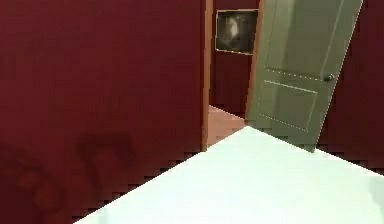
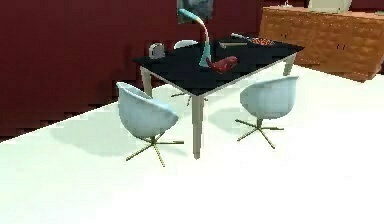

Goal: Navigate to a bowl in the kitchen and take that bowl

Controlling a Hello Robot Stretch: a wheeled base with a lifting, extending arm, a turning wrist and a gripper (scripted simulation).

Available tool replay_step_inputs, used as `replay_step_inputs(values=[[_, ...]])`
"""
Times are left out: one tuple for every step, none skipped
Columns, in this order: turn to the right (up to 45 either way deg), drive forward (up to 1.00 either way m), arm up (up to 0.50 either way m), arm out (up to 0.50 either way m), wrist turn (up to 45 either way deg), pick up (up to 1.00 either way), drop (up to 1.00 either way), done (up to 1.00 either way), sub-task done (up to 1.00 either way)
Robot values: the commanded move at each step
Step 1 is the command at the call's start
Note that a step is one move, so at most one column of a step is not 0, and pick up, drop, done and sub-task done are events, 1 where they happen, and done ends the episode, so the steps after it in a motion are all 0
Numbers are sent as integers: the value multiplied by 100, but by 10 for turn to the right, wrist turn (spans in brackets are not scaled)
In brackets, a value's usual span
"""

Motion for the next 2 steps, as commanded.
replay_step_inputs(values=[[450, 0, 0, 0, 0, 0, 0, 0, 0], [450, 0, 0, 0, 0, 0, 0, 0, 0]])
